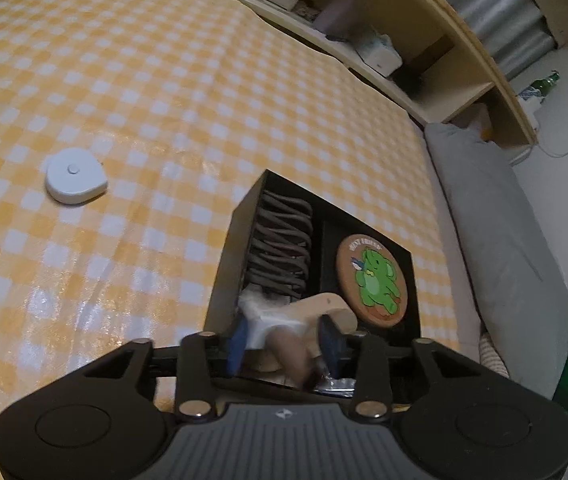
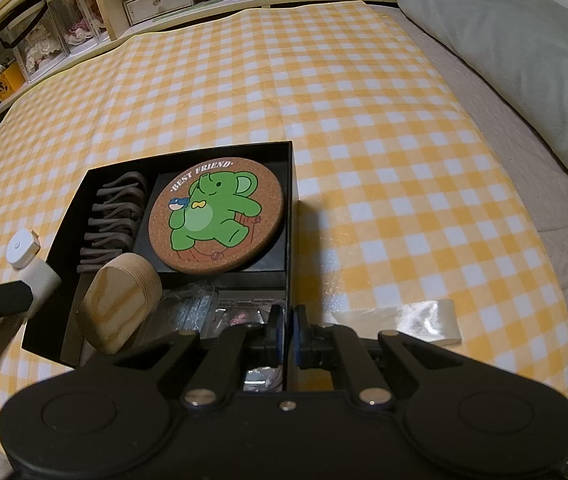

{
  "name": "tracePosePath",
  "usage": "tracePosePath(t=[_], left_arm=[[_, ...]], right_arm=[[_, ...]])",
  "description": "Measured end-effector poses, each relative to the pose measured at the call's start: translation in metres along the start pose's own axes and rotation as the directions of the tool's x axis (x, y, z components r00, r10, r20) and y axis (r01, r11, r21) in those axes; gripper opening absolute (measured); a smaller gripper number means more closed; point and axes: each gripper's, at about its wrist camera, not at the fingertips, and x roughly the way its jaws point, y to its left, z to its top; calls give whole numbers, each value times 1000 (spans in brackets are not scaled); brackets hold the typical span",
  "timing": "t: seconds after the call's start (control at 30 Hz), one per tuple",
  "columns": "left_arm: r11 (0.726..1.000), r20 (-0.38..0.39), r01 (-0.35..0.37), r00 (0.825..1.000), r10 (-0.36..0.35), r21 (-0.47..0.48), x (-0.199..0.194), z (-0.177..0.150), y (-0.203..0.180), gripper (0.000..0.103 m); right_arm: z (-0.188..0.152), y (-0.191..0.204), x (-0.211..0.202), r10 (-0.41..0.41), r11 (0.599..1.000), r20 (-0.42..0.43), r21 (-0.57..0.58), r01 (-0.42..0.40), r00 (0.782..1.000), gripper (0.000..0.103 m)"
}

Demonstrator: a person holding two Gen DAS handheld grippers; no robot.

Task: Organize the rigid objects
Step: 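Carry the polish bottle into the tray beside the wooden block and release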

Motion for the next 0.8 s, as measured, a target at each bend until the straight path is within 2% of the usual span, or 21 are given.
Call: tracePosePath(t=[0.07,0.57,0.67,0.8], left_arm=[[1000,-1,1,1000,-1,14,-2,0,-2,52],[997,-11,-28,1000,29,71,-5,-2,-6,54],[994,9,-41,999,40,105,-9,-2,-11,64],[979,68,-52,997,40,195,-24,-1,-22,83]], right_arm=[[0,0,0,1,1000,-1,0,-1,1000,6],[1,0,1,-1,1000,-1,-3,1,1000,6],[1,0,0,-1,1000,-1,-3,1,1000,6],[1,0,0,-2,1000,-1,-3,2,1000,6]])
